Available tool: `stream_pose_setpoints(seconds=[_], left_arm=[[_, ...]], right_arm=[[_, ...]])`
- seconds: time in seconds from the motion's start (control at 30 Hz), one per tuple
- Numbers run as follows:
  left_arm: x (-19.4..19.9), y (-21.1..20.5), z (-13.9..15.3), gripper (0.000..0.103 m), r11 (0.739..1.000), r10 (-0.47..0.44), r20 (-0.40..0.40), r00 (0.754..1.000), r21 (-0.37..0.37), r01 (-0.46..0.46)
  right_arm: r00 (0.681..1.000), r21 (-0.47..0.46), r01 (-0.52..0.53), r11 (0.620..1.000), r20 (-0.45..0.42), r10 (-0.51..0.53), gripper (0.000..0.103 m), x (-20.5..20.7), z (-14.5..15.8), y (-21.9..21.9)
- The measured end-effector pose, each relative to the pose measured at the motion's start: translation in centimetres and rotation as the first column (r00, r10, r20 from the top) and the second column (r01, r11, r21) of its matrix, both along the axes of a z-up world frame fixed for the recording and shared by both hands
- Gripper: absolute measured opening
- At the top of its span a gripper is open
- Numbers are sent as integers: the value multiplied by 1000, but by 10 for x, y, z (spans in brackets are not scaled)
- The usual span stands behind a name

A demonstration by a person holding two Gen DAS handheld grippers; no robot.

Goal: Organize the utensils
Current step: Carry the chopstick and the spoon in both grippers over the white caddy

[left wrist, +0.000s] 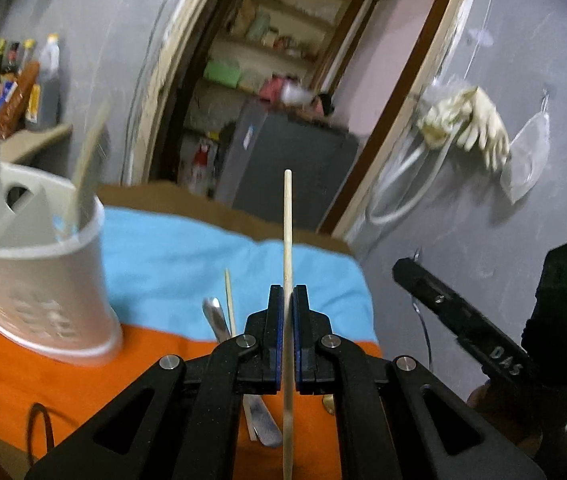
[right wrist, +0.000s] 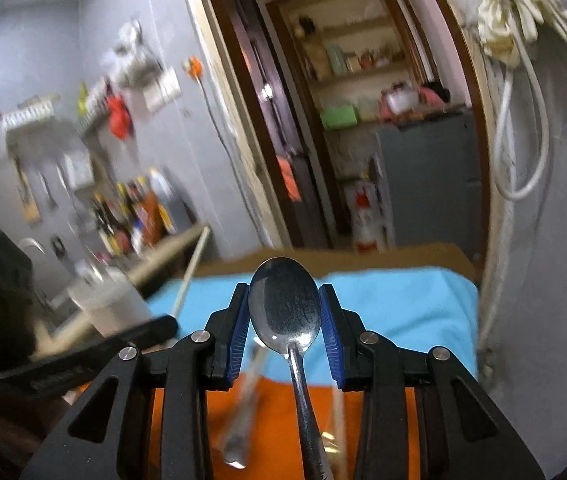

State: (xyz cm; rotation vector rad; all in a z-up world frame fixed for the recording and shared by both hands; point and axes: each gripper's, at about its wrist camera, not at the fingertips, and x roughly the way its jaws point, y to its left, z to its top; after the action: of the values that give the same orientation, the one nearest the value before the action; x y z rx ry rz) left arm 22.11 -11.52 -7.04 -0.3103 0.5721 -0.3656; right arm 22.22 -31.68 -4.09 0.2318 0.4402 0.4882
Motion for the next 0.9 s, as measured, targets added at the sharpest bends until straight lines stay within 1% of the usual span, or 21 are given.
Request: stream_pose_setpoints(seconds=[0.1, 0.2, 0.33, 0.47, 0.53, 0.63, 0.73, 0.8, 0.9], left_arm=[[-6, 12, 18, 2, 1000, 25, 50, 998, -8, -24], [-10, 28, 32, 2, 999, 45, 83, 996, -16, -44], [-16, 59, 55, 2, 997, 81, 126, 989, -20, -79], [-20, 102, 74, 2, 991, 134, 179, 975, -33, -130], [-17, 130, 81, 2, 985, 174, 204, 963, -56, -166], [-9, 173, 84, 2, 968, 244, 216, 945, -108, -225], [2, 213, 79, 2, 946, 315, 222, 923, -154, -286], [10, 236, 75, 2, 934, 343, 220, 913, -182, -307], [19, 257, 69, 2, 925, 362, 222, 905, -208, -319]], right_arm=[[998, 53, -18, 998, 63, 14, 31, -4, 23, 12], [993, 99, -36, 994, 116, 25, 31, -5, 43, 30], [986, 159, -65, 985, 165, 38, 31, -4, 63, 54], [979, 269, -105, 957, 198, 52, 32, 0, 78, 82], [974, 327, -129, 936, 217, 59, 32, 6, 84, 98], [970, 406, -151, 901, 237, 56, 32, 15, 86, 118], [969, 466, -157, 871, 243, 45, 32, 26, 82, 132], [970, 497, -156, 853, 240, 38, 32, 33, 76, 142], [969, 525, -150, 838, 244, 20, 32, 40, 67, 154]])
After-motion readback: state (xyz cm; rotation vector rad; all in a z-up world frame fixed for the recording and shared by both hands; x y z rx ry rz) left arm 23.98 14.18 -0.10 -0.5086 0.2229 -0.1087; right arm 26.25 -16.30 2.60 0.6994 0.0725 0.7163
